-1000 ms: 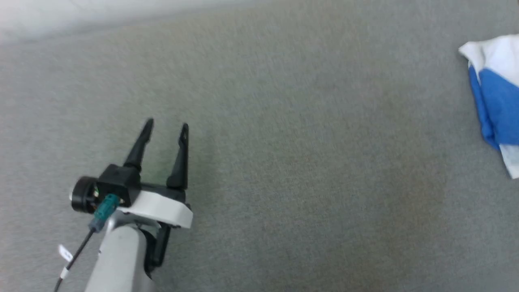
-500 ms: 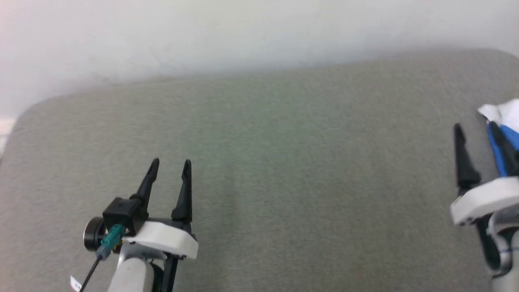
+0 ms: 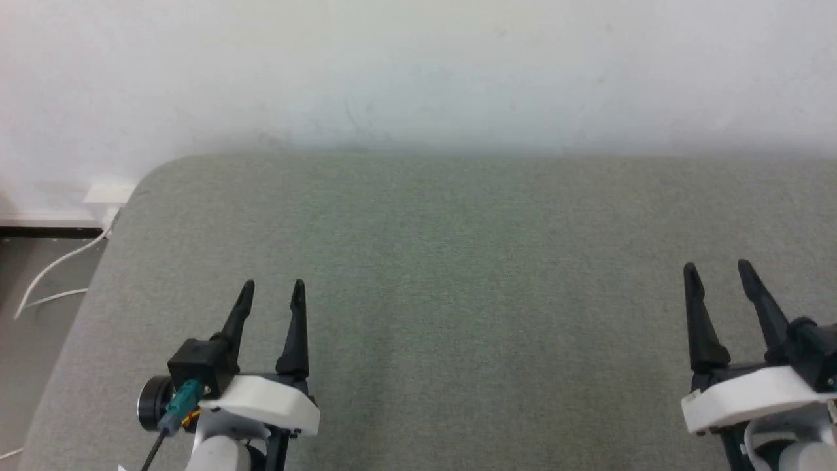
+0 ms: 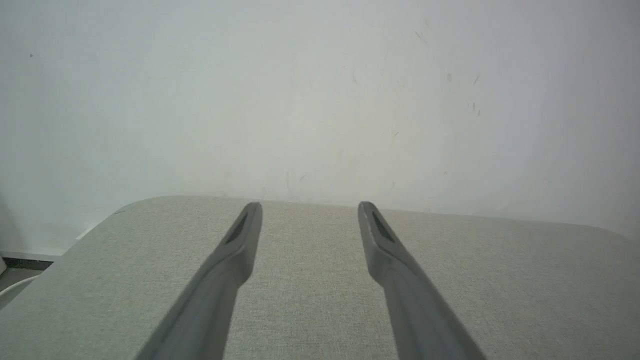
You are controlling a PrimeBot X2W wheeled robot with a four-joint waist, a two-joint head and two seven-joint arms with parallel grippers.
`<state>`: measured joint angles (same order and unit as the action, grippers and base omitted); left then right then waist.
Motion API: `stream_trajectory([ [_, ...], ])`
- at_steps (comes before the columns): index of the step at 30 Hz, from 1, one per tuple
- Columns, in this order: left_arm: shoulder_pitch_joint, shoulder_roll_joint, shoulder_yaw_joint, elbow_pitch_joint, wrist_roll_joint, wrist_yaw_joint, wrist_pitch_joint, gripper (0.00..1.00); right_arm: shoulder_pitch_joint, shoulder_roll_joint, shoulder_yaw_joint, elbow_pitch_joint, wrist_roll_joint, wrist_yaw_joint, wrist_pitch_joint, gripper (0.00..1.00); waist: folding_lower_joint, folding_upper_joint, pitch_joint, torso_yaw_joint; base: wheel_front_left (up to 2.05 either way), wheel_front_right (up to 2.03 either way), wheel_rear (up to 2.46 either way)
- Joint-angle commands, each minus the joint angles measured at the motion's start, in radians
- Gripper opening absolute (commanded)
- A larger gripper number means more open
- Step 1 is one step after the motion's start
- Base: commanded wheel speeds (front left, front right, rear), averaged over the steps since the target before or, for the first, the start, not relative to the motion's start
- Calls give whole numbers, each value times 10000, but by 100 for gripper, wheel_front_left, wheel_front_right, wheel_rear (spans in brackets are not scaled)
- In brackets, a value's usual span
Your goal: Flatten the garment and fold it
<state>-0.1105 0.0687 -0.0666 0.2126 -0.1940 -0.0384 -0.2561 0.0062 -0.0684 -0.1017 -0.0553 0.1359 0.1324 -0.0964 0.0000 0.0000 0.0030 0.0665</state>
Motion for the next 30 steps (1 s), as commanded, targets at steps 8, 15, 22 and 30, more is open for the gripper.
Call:
stream_trajectory([
  [8, 805, -116, 70, -233, 94, 67, -56, 100, 811, 175, 309, 302, 123, -17, -621, 100, 0, 0, -437, 367, 0, 0, 0],
  [15, 1182, -156, 56, -423, 231, 131, -56, 100, 978, 179, 571, 708, 231, -17, -905, 100, 0, 0, -494, 358, 0, 0, 0],
  [22, 1164, -127, 32, -440, 185, 143, 16, 0, 900, 148, 597, 749, 222, 2, -885, 0, 1, 0, -435, 377, 0, 0, 0],
  [30, 1163, -127, 18, -438, 181, 142, 11, 0, 901, 146, 595, 748, 225, 2, -889, 0, 1, 0, -431, 372, 0, 0, 0],
])
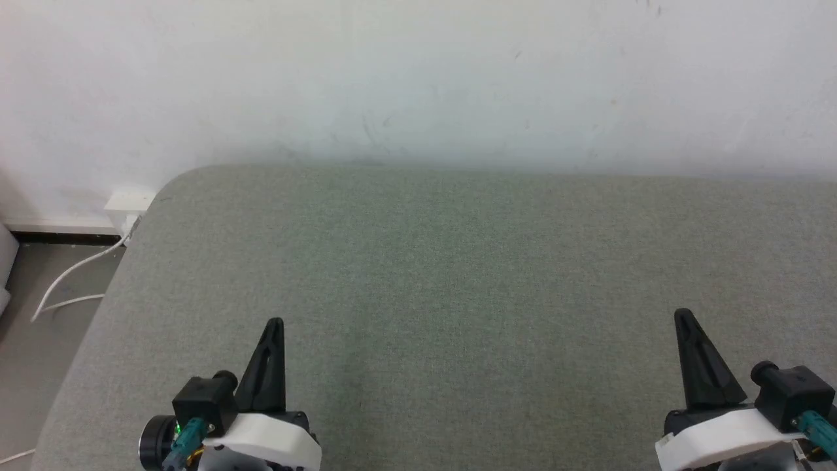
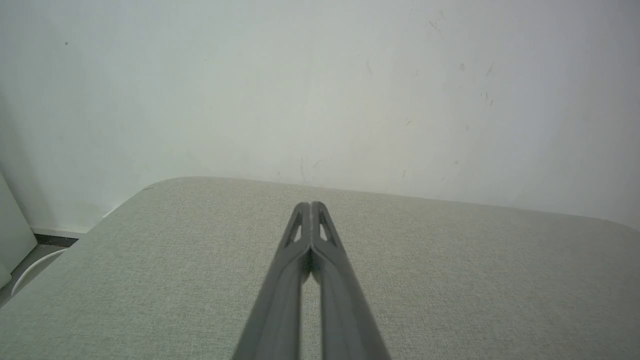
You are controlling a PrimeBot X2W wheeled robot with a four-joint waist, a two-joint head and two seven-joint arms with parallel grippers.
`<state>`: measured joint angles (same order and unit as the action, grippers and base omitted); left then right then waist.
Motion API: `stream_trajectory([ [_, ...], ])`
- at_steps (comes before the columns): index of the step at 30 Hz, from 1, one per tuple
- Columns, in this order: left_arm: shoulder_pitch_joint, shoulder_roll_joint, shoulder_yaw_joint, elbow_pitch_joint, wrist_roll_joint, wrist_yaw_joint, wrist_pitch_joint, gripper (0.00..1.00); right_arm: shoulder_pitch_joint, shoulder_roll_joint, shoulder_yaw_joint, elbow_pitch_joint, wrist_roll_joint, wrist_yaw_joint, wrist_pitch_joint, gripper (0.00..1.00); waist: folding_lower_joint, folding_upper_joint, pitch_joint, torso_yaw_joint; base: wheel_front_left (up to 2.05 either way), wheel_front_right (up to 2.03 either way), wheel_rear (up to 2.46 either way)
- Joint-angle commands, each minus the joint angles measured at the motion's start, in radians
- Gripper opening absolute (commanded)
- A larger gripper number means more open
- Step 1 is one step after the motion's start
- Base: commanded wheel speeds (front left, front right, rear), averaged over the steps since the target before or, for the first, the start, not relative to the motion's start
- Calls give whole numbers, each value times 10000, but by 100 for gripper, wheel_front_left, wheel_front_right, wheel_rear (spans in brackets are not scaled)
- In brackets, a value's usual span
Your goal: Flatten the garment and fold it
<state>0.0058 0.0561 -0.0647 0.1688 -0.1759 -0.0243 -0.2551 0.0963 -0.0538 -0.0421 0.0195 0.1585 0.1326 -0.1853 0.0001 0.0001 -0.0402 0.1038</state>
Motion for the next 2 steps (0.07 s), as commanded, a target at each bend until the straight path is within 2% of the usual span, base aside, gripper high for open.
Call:
stream_trajectory([
  [1, 0, 0, 1, -4, 4, 1, 6, 0, -2, 0, -1, 0, -4, 0, 4, 0, 0, -1, 2, -4, 0, 0, 0],
  [2, 0, 0, -2, 0, 0, 0, 0, 0, 0, 0, 0, 0, 0, 0, 0, 0, 0, -1, 2, -3, 0, 0, 0],
])
